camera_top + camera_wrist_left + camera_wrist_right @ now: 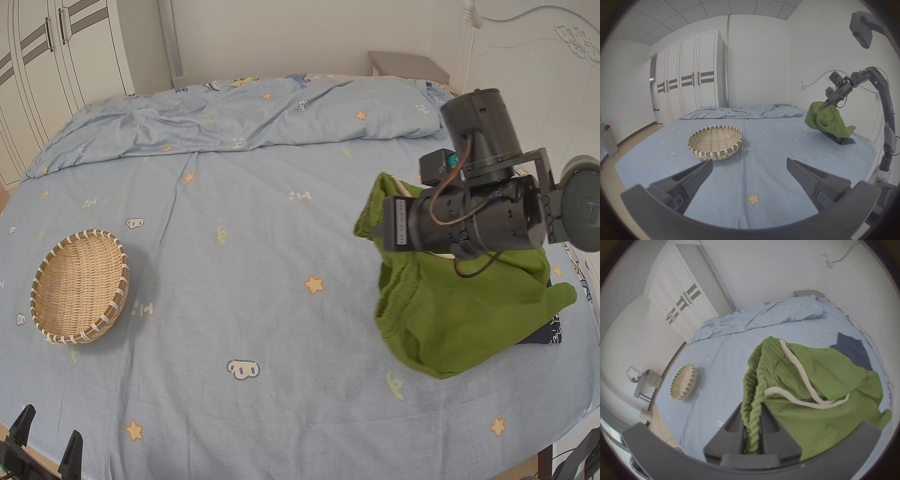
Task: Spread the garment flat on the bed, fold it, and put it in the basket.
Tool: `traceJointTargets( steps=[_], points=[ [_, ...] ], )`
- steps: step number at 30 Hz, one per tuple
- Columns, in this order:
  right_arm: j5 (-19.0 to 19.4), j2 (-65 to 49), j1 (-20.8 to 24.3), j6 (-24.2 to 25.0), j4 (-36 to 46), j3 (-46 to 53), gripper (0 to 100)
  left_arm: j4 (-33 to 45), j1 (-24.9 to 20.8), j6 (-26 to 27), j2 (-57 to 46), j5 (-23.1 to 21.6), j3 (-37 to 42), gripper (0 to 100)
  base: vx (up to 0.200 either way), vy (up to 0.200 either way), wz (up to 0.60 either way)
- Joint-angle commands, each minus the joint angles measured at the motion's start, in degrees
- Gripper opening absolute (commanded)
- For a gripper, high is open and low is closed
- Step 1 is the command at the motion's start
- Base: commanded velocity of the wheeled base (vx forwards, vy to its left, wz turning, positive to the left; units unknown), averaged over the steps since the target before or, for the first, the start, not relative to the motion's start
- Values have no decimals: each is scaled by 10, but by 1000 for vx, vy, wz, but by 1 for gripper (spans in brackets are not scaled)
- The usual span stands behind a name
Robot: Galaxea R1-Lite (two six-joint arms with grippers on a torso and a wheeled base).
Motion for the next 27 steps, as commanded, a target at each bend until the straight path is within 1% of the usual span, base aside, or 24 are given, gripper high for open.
traceJointTargets(
  steps=[1,4,5,10,17,23,24,27],
  points=[
    [8,77,77,11,-6,-61,0,0,0,1,-9,0,9,100,0,0,0],
    [8,119,120,20,-9,-98,0,0,0,1,-9,0,9,100,0,0,0],
    [8,132,136,32,-9,-114,0,0,0,0,-9,0,9,100,0,0,0],
    [3,174,162,53,-10,-158,0,0,0,1,-9,0,9,100,0,0,0],
    [2,213,169,61,-24,-172,0,1,0,1,-9,0,9,100,0,0,0],
    [0,224,172,78,-70,-184,0,0,0,1,-9,0,9,100,0,0,0],
    [0,224,170,78,-72,-187,100,0,0,1,-9,0,9,100,0,0,0],
    [0,226,170,78,-71,-192,100,0,0,1,-9,0,9,100,0,0,0]
  ],
)
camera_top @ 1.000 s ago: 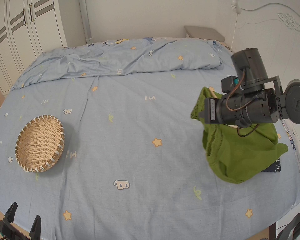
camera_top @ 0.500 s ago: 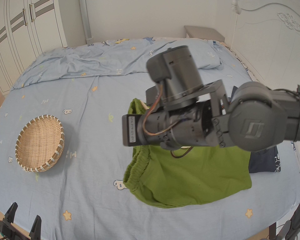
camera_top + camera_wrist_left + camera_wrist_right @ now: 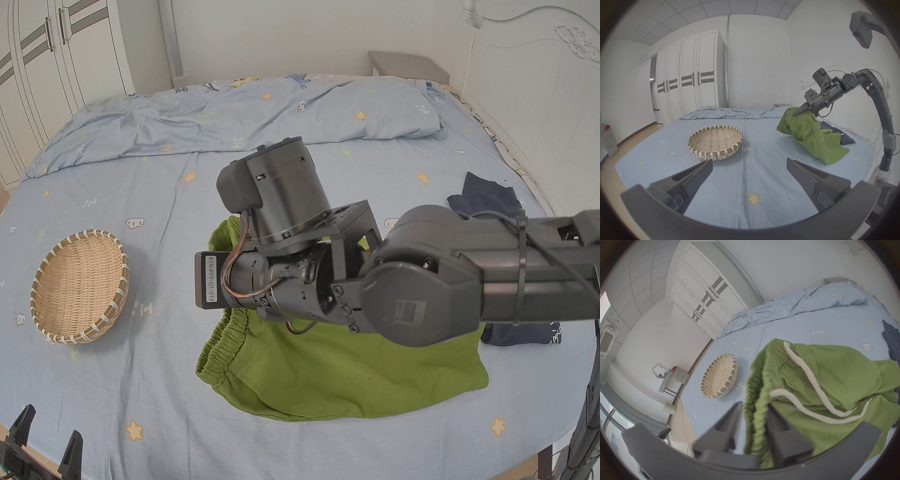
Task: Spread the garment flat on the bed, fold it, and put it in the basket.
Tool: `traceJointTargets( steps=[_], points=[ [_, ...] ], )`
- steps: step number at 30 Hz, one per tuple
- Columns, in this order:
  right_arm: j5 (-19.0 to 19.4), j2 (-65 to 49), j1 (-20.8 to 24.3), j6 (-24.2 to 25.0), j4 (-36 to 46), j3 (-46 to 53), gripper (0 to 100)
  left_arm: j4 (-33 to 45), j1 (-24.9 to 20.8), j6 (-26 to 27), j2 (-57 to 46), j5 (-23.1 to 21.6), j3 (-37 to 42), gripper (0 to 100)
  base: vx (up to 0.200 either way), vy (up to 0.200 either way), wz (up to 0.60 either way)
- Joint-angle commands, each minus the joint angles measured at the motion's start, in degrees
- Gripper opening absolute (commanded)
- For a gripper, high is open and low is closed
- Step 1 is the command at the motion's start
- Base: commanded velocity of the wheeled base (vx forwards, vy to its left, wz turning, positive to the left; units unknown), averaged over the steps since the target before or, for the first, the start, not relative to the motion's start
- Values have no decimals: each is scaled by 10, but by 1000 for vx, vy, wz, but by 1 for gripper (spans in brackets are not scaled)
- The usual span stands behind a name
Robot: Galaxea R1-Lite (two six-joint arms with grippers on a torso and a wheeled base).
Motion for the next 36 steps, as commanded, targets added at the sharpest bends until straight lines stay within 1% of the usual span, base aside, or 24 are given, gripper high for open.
traceJointTargets(
  steps=[1,6,10,15,16,19,20,21,22,23,24,25,26,27,28,29,30,32,33,34,35,36],
  points=[
    [0,11,-1,-1,1,-6,100,0,0,0,-9,0,9,100,0,0,0],
    [-1,29,3,-7,13,-3,100,0,0,0,-9,0,9,100,0,0,0],
    [-1,38,10,-10,40,-2,100,0,-1,2,-9,-1,9,100,0,0,0],
    [-1,30,4,-6,43,2,100,0,-1,4,-9,-2,9,100,0,0,0],
    [-1,22,0,-5,45,9,100,0,-1,3,-9,-2,9,100,0,0,0],
    [5,-29,-34,-4,48,53,100,-3,0,6,-9,-5,9,100,0,0,0],
    [8,-64,-54,-4,45,85,100,-6,0,12,-9,-7,10,100,0,0,0],
    [8,-64,-54,-4,45,85,100,-6,0,12,-9,-7,10,100,0,0,0],
    [19,-111,-90,-4,40,133,100,-7,0,21,-9,-12,7,100,0,0,0],
    [35,-142,-115,-4,39,162,100,-12,1,22,-9,-22,-12,100,0,0,0],
    [55,-166,-137,-4,39,187,100,-16,0,14,-9,-37,-67,100,0,0,0],
    [81,-193,-165,-3,39,219,100,-9,-5,-4,7,-57,-149,100,0,0,0],
    [98,-210,-180,-2,38,241,100,3,-7,-25,29,-66,-195,100,0,0,0],
    [120,-238,-200,-2,38,273,100,28,-8,-59,67,-76,-248,100,0,0,0],
    [140,-261,-217,-2,36,301,100,51,-5,-79,95,-85,-280,100,0,0,0],
    [151,-277,-228,-2,35,318,100,68,-3,-87,113,-92,-292,100,0,0,0],
    [178,-311,-253,-1,27,361,100,96,-5,-87,152,-128,-304,100,0,0,0],
    [200,-347,-280,-1,10,414,100,104,-11,-95,199,-185,-298,100,0,0,0],
    [201,-352,-283,-1,7,422,100,105,-11,-97,207,-193,-297,100,0,0,0],
    [208,-375,-303,-1,-13,466,100,104,-11,-111,258,-230,-284,100,0,0,0],
    [209,-391,-315,-1,-31,502,100,99,-10,-130,295,-249,-276,100,0,0,0],
    [209,-397,-318,-1,-37,514,100,97,-10,-138,307,-255,-274,100,0,0,0]
  ],
)
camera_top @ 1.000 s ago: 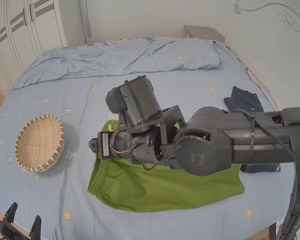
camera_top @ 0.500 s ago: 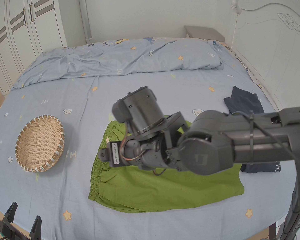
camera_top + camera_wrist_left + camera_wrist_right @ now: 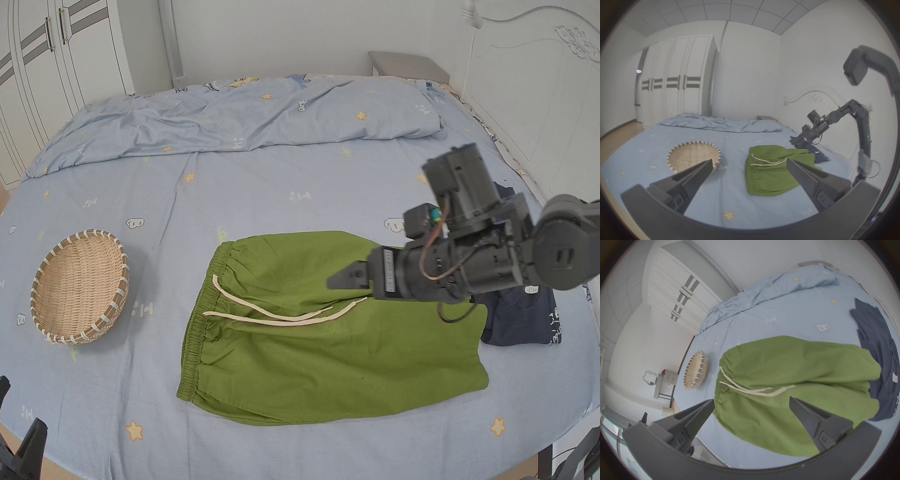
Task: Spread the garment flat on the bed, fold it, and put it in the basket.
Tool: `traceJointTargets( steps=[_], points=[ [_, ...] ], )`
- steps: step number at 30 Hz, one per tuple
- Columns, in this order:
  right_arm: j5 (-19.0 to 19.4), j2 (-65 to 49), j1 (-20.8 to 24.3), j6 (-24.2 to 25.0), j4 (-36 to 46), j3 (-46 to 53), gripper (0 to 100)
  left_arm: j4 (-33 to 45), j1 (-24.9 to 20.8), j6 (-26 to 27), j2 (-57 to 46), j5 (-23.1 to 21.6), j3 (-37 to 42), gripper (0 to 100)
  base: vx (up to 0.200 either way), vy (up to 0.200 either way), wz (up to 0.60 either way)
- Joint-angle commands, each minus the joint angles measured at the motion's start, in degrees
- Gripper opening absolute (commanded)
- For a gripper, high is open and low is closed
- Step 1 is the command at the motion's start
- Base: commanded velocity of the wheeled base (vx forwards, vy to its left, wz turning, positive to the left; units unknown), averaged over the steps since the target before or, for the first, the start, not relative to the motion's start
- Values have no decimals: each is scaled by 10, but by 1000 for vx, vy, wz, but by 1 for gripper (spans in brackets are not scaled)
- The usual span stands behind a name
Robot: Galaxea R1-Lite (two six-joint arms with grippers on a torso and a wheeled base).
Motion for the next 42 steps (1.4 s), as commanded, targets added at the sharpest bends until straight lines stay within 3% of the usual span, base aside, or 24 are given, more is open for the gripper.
traceJointTargets(
  steps=[1,5,9,14,20,24,30,42],
  points=[
    [85,-213,-143,2,-76,267,100,37,-8,-105,272,-153,-98,100,0,0,0],
    [87,-238,-167,-2,-140,360,100,-9,-7,-161,362,-210,-53,100,0,0,0],
    [91,-235,-176,-2,-194,389,100,-87,-2,-163,449,-257,15,100,0,0,0],
    [91,-236,-173,-5,-201,389,100,-194,-5,-162,588,-263,79,100,0,0,0],
    [91,-236,-176,-4,-201,389,100,-304,1,-149,762,-266,74,100,0,0,0],
    [91,-239,-176,-4,-201,389,100,-383,-6,-149,794,-270,79,100,0,0,0],
    [91,-239,-173,-4,-202,390,100,-394,-27,-150,833,-278,52,100,0,0,0],
    [92,-240,-168,-2,-202,389,100,-396,-16,-146,892,-278,28,100,0,0,0]
  ],
)
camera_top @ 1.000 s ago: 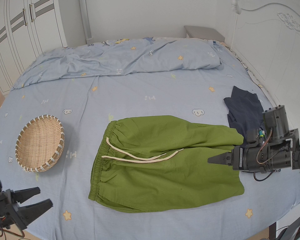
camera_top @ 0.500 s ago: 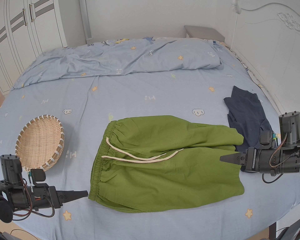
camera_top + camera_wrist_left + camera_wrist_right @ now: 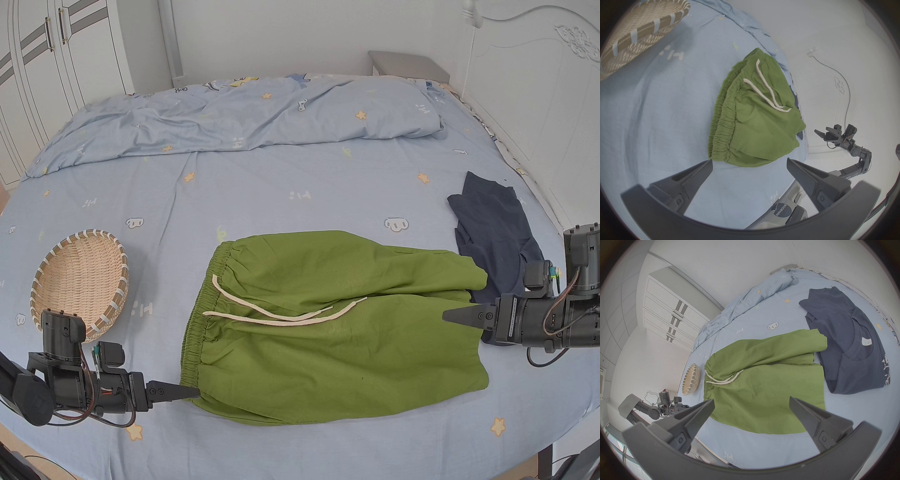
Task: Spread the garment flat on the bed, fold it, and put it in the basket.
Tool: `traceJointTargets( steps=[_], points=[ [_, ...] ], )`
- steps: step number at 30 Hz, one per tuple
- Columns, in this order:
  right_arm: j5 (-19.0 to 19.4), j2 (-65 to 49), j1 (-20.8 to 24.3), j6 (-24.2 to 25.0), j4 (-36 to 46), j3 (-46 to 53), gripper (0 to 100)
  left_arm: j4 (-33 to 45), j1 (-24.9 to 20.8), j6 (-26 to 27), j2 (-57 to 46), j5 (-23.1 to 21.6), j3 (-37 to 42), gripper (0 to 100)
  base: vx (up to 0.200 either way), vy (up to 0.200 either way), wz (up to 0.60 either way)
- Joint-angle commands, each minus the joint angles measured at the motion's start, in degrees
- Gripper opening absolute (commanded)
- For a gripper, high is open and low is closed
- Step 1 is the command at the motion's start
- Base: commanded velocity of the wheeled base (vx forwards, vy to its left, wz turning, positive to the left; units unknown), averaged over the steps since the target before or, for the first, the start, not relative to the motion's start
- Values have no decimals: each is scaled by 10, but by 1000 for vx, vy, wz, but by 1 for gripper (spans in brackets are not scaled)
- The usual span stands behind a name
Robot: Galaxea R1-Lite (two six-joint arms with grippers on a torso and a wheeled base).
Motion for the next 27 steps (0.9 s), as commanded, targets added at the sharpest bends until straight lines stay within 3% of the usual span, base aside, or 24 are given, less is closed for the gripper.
traceJointTargets(
  steps=[1,7,19,20,27],
  points=[
    [0,1,2,1,0,1,100,-1,7,3,46,0,-14,100,0,0,0],
    [0,1,2,2,0,0,100,-11,4,4,92,0,-25,100,0,0,0],
    [-1,1,0,3,0,0,100,-101,0,-4,163,0,-23,100,0,0,0],
    [-1,1,-1,3,-1,0,100,-105,0,-4,165,0,-23,0,0,0,0],
    [0,4,-3,2,-1,1,100,-125,1,-16,172,0,-19,0,0,0,0]
  ],
)
